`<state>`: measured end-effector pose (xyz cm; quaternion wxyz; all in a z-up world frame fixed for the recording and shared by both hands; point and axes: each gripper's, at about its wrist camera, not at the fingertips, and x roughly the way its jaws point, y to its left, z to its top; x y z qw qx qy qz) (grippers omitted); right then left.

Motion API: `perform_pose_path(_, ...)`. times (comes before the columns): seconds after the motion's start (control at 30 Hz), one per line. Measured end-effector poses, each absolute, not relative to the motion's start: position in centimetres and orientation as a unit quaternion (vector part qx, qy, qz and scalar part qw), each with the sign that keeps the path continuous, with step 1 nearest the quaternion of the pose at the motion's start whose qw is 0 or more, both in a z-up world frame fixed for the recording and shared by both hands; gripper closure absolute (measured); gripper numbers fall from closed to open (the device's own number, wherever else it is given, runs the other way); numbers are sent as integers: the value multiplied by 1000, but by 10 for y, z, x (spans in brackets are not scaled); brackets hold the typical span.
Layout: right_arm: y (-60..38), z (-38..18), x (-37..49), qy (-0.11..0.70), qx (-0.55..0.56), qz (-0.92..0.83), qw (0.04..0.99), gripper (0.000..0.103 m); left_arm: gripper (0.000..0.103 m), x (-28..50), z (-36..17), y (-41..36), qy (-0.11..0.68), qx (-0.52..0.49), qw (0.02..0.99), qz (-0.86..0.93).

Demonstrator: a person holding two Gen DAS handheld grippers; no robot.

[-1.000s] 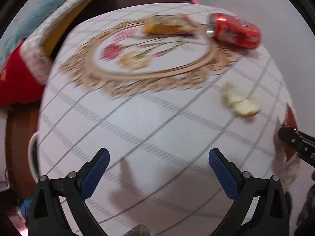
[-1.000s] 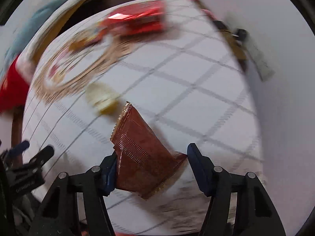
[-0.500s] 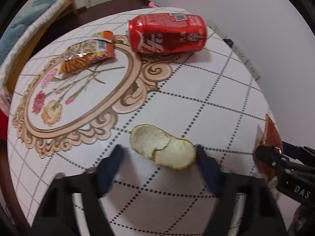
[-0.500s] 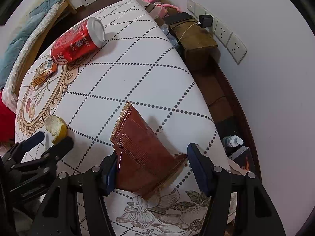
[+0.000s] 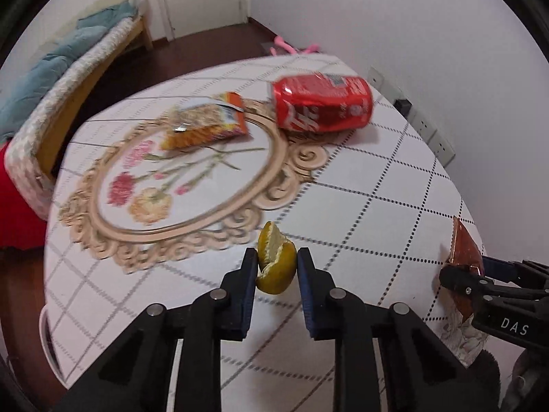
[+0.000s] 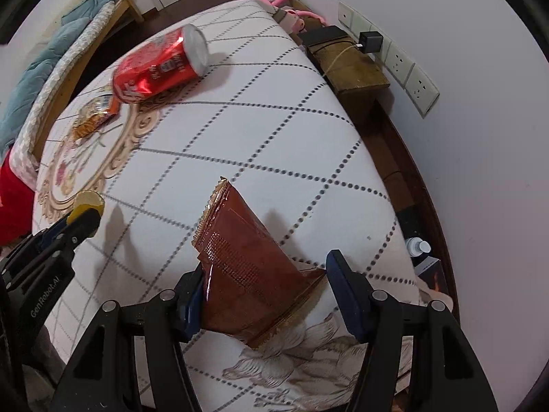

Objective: Collect trash
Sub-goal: 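Carry the peel and brown wrapper over the bin and release both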

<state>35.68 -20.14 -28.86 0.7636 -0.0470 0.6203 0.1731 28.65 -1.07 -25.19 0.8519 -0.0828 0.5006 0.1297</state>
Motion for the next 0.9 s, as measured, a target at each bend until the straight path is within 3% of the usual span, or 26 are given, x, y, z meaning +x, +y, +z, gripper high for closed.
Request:
perform_pose_path(0.47, -117, -226, 276, 590, -34, 293, 752, 38, 83, 135, -173, 86, 445, -112, 855, 240)
perform_pose_path(0.7, -15, -196, 204, 572, -52, 396, 716, 38, 83, 40, -136, 166, 406, -128, 841, 335)
perform_pose_path(0.9, 93, -188, 137, 564, -83, 468, 675, 38, 83, -35, -137, 234, 391, -151, 810, 409)
